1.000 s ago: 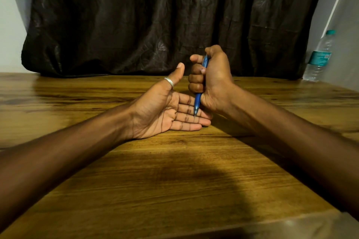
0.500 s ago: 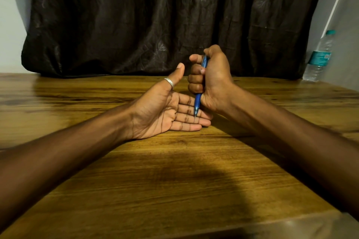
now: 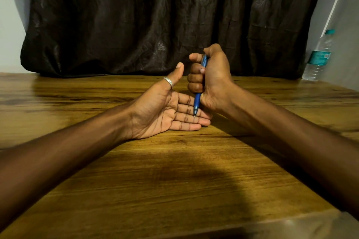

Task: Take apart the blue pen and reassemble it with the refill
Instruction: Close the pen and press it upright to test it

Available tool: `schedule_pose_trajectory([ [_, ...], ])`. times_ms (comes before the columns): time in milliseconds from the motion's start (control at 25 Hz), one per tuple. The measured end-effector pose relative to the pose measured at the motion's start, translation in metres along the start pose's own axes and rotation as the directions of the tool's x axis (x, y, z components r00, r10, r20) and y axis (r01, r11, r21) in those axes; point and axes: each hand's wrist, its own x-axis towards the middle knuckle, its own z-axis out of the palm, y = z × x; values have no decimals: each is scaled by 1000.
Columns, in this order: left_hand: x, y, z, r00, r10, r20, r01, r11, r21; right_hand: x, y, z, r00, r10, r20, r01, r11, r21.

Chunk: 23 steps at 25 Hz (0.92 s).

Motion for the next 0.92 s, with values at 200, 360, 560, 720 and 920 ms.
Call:
schedule_pose_trajectory([
  [200, 0, 0, -2, 1000, -1, 5, 1, 1000, -4, 0, 0, 0, 1000, 8, 3, -8, 1000, -4],
  [360, 1, 0, -2, 1000, 0, 6, 0, 1000, -3, -1, 0, 1, 1000, 15, 7, -15, 1000, -3],
  [560, 0, -1, -3, 1000, 8, 10, -8, 1000, 1, -1, -1, 0, 1000, 10, 8, -10, 1000, -2],
  [720, 0, -1, -3, 1000, 9, 14, -9, 1000, 1, 0, 0, 0, 1000, 14, 9, -14, 1000, 0],
  [920, 0, 0, -3, 1000, 5, 25, -5, 1000, 14, 2, 0, -1, 1000, 9, 16, -9, 1000, -2],
])
